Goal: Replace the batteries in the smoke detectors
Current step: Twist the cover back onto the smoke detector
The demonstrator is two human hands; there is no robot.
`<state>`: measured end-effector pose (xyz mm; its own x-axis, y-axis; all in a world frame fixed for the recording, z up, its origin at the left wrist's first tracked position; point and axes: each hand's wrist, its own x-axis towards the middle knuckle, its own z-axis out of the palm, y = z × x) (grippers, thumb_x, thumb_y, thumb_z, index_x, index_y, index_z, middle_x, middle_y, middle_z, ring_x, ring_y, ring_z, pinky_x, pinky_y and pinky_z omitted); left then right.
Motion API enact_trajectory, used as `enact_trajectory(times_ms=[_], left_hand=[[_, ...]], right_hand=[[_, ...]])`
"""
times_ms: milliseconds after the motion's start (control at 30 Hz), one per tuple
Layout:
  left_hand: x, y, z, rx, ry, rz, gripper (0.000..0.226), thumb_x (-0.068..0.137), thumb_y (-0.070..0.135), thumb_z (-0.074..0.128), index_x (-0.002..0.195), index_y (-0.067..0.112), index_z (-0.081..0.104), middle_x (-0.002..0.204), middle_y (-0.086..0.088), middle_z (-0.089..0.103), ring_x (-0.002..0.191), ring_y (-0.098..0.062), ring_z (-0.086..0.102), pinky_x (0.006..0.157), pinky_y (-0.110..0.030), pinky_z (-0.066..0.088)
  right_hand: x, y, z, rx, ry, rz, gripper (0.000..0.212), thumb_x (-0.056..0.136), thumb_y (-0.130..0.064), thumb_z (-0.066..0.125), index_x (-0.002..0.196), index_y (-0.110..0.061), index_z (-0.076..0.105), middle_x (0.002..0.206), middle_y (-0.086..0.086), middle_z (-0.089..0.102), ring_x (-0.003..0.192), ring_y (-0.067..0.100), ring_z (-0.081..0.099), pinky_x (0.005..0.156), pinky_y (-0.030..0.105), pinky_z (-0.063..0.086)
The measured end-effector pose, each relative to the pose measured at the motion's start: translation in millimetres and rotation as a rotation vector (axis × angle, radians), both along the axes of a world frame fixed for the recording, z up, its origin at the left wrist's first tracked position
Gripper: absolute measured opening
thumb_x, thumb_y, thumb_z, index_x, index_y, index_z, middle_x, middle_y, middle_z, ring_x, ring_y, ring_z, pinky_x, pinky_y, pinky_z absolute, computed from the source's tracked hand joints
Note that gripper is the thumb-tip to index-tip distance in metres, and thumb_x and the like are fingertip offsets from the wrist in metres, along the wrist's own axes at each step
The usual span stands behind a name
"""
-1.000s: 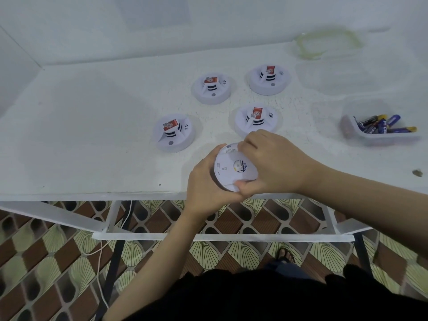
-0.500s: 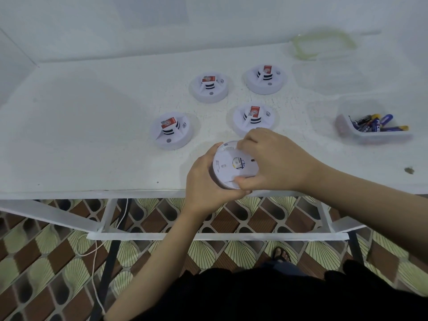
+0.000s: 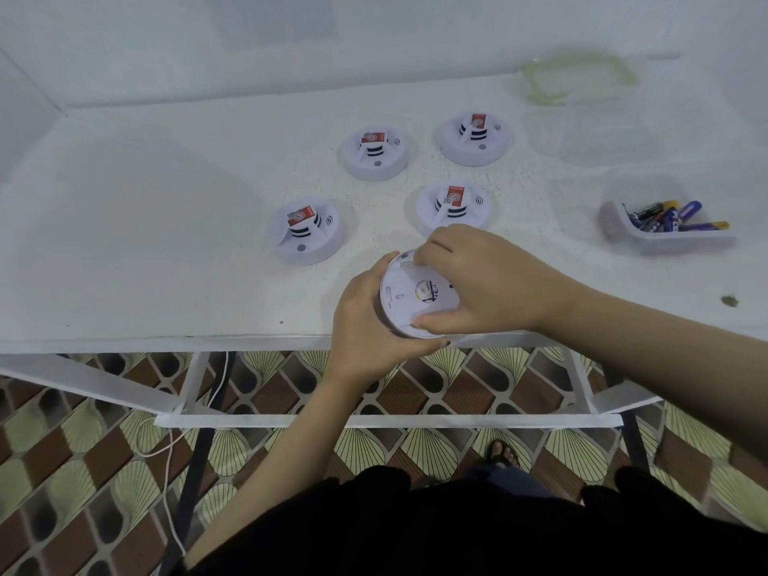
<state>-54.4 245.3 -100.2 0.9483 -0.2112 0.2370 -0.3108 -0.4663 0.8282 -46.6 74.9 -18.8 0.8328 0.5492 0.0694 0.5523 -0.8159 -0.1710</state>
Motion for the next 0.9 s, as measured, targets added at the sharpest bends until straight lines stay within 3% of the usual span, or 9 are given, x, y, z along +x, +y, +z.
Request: enact_trajectory(times_ms=[67, 167, 367, 500, 733, 800, 900], left_hand=[[-1, -2, 2, -0.009, -0.014, 0.020, 0.093, 0.045, 0.048, 0.085, 0.130, 0.032, 0.051, 0.110, 0.029, 0.055, 0.107, 0.010, 0.051, 0.087, -0.004, 0.041], [-2, -5, 2, -0.018, -0.022, 0.067, 0.089, 0.046, 0.041, 0.089, 0.127, 0.026, 0.057, 0.107, 0.015, 0.064, 0.104, -0.005, 0.059, 0.086, -0.024, 0.052], [-1, -5, 2, -0.008, 0.016, 0.103, 0.090, 0.047, 0.046, 0.086, 0.129, 0.023, 0.057, 0.109, 0.006, 0.067, 0.106, -0.014, 0.061, 0.085, -0.040, 0.054], [-2, -6, 4, -0.004, 0.008, 0.105, 0.091, 0.048, 0.053, 0.081, 0.130, 0.024, 0.056, 0.113, 0.009, 0.066, 0.109, -0.012, 0.060, 0.087, -0.039, 0.054], [-1, -5, 0, 0.006, 0.015, 0.101, 0.101, 0.046, 0.063, 0.077, 0.135, 0.021, 0.054, 0.116, 0.007, 0.064, 0.110, -0.008, 0.057, 0.091, -0.020, 0.049], [0, -6, -1, -0.007, -0.001, 0.082, 0.095, 0.048, 0.060, 0.076, 0.132, 0.020, 0.055, 0.110, 0.012, 0.063, 0.106, -0.011, 0.058, 0.088, -0.024, 0.051], [-3, -6, 0, -0.005, -0.039, 0.061, 0.098, 0.052, 0.061, 0.070, 0.136, 0.016, 0.050, 0.110, 0.022, 0.054, 0.105, -0.004, 0.050, 0.087, -0.014, 0.041]], right_hand=[[0, 2, -2, 0.024, 0.003, -0.018, 0.058, 0.069, -0.055, 0.054, 0.088, -0.001, 0.061, 0.079, 0.010, 0.055, 0.070, 0.023, 0.050, 0.061, 0.035, 0.045], [0, 5, -3, 0.048, 0.014, -0.043, 0.061, 0.067, -0.057, 0.049, 0.086, -0.001, 0.061, 0.078, 0.009, 0.054, 0.069, 0.021, 0.046, 0.061, 0.033, 0.042], [1, 9, -6, 0.070, -0.001, -0.084, 0.065, 0.065, -0.062, 0.044, 0.087, -0.002, 0.061, 0.079, 0.007, 0.053, 0.072, 0.021, 0.045, 0.065, 0.037, 0.044], [1, 7, -8, 0.077, 0.018, -0.108, 0.068, 0.065, -0.061, 0.047, 0.095, -0.002, 0.062, 0.087, 0.008, 0.055, 0.080, 0.022, 0.050, 0.073, 0.039, 0.046], [2, 5, 1, 0.143, 0.074, -0.145, 0.059, 0.070, -0.058, 0.063, 0.109, -0.013, 0.058, 0.103, 0.000, 0.051, 0.093, 0.017, 0.048, 0.077, 0.032, 0.043], [-1, 7, -1, 0.149, 0.061, -0.168, 0.071, 0.062, -0.069, 0.060, 0.108, -0.016, 0.054, 0.110, 0.000, 0.045, 0.097, 0.018, 0.045, 0.079, 0.032, 0.041], [-6, 13, -7, 0.130, 0.138, -0.217, 0.073, 0.059, -0.068, 0.068, 0.109, -0.022, 0.040, 0.116, 0.002, 0.040, 0.100, 0.019, 0.041, 0.080, 0.034, 0.042]])
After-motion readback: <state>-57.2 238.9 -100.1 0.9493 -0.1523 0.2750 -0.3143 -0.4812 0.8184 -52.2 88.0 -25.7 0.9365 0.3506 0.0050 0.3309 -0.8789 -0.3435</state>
